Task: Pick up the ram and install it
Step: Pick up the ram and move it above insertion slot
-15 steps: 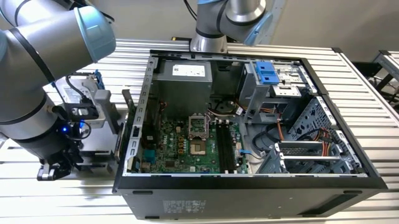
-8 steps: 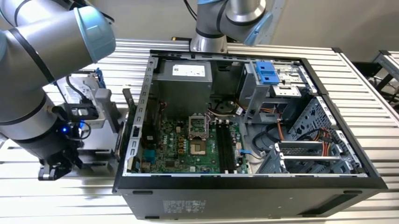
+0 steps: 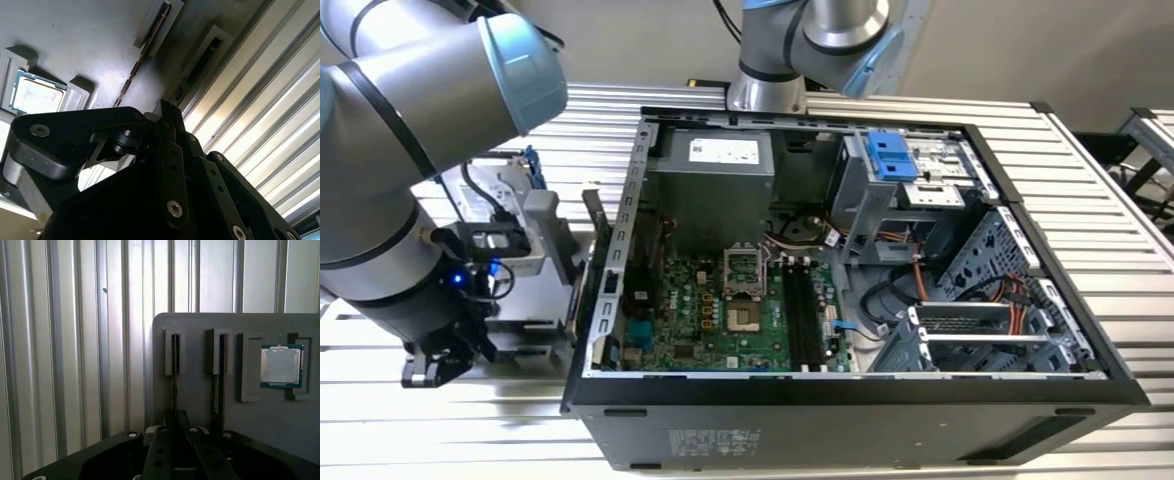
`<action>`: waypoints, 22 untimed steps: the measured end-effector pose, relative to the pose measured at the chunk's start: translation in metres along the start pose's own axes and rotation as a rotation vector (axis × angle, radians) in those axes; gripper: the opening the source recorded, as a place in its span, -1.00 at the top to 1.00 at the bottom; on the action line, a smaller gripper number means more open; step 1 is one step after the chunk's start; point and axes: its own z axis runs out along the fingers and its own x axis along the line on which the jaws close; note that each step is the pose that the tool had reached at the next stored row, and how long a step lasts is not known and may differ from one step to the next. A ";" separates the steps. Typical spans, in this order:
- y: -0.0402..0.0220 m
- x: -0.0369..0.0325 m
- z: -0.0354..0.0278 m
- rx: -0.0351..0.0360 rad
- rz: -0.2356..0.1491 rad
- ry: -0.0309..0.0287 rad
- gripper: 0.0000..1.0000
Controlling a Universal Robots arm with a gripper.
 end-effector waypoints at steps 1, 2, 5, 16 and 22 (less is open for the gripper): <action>0.0000 0.0001 0.0000 0.0000 0.000 0.0000 1.00; 0.0000 0.0001 0.0000 0.0000 0.000 0.0000 1.00; 0.0001 0.0000 -0.0027 0.0000 0.000 0.0001 1.00; 0.0003 -0.0010 -0.0213 0.0001 0.000 0.0000 1.00; 0.0005 -0.0017 -0.0347 0.0000 0.000 0.0003 1.00</action>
